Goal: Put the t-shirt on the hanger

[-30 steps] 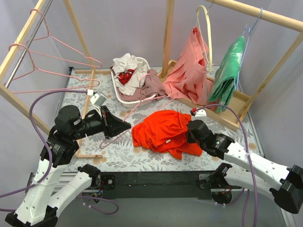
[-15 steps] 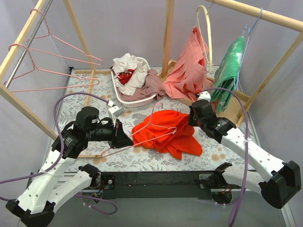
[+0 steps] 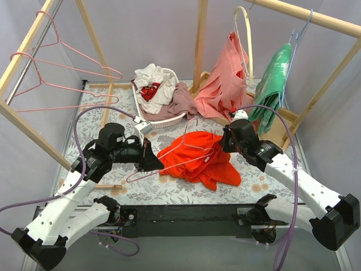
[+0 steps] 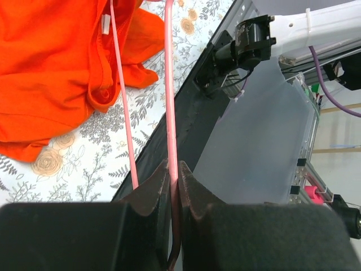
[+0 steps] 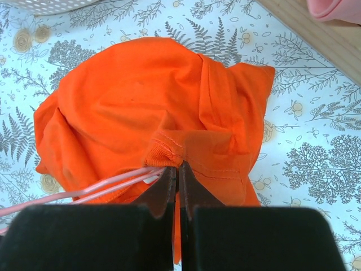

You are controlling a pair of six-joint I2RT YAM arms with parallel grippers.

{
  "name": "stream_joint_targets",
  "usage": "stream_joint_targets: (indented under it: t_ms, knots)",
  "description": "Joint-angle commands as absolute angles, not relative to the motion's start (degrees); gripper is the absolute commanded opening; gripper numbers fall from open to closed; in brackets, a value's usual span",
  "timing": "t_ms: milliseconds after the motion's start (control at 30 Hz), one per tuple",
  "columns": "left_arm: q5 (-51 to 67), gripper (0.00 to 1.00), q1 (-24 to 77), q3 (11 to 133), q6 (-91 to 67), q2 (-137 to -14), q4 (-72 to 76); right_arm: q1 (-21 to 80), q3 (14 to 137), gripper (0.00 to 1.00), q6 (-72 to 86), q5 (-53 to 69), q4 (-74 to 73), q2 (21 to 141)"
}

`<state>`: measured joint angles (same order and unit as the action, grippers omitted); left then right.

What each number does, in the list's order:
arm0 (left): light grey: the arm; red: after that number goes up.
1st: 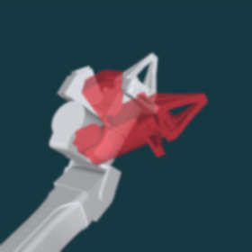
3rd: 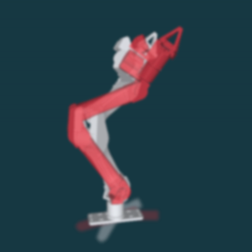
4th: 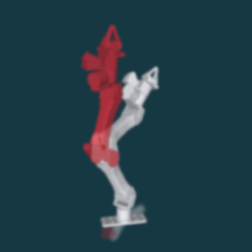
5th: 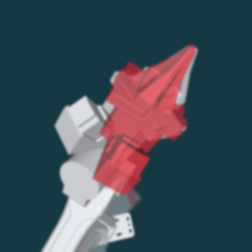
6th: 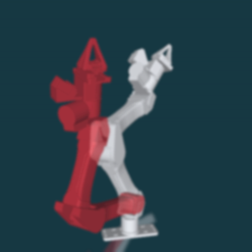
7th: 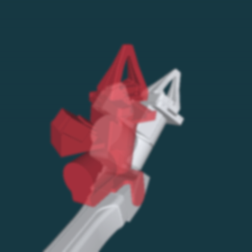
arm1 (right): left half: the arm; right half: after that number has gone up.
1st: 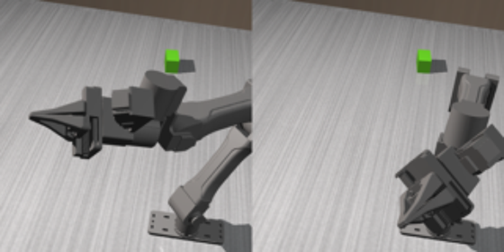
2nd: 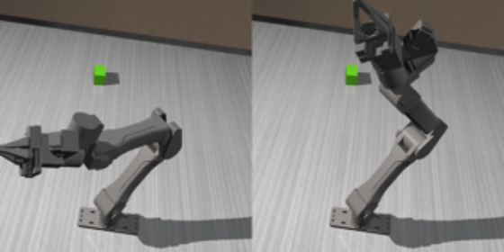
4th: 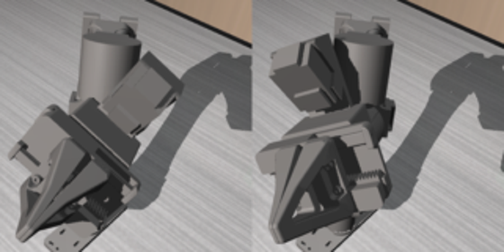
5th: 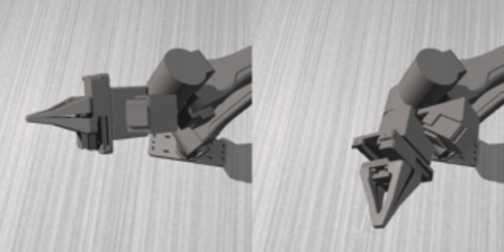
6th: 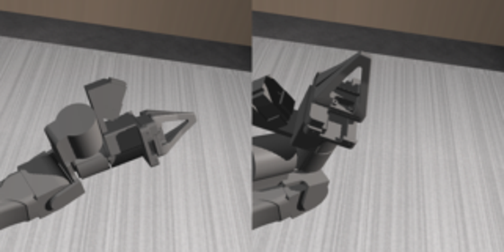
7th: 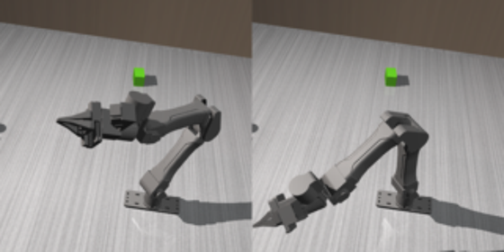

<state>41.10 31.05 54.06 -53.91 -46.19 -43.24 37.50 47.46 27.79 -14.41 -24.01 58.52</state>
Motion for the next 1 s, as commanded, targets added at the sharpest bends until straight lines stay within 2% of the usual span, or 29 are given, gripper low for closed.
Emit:
stream_joint_targets:
  t_ms: [0, 167, 300, 433, 500, 733, 867, 900, 967]
  knots:
    - [45.09, 0.00, 31.29, 53.62, -55.10, -46.32, -37.36, 38.93, 53.16, 0.01, 26.11, -13.53, -25.39, 59.06]
    - [45.69, 0.00, 31.29, 52.04, -55.80, -46.50, -34.11, 42.87, 61.60, 0.01, 24.35, -15.55, -28.91, 63.09]
    - [46.05, 0.00, 31.38, 49.84, -57.13, -46.06, -30.16, 48.50, 75.10, 0.01, 23.64, -18.63, -33.39, 67.23]
    - [46.06, 0.00, 31.46, 45.19, -61.60, -41.68, -18.42, 54.75, 84.78, 0.01, 23.47, -22.05, -36.65, 71.27]
    - [44.92, 0.00, 31.46, 40.55, -65.98, -38.95, -12.77, 56.77, 85.60, 0.01, 24.08, -21.98, -36.91, 71.46]
    - [37.79, 0.00, 31.82, 24.53, -73.82, -30.50, 11.41, 56.25, 66.65, 0.02, 27.34, -21.11, -28.14, 63.39]
    - [35.96, 0.00, 33.31, 20.83, -75.15, -33.91, 18.62, 54.06, 54.96, 0.15, 27.25, -16.88, -20.58, 59.07]
    - [35.25, 0.00, 34.62, 20.40, -74.97, -34.71, 21.24, 53.79, 53.89, 0.22, 26.99, -16.27, -19.78, 58.28]
    - [33.24, 0.00, 36.29, 19.08, -74.79, -36.55, 24.42, 53.44, 52.22, 0.28, 26.54, -16.26, -18.63, 56.35]
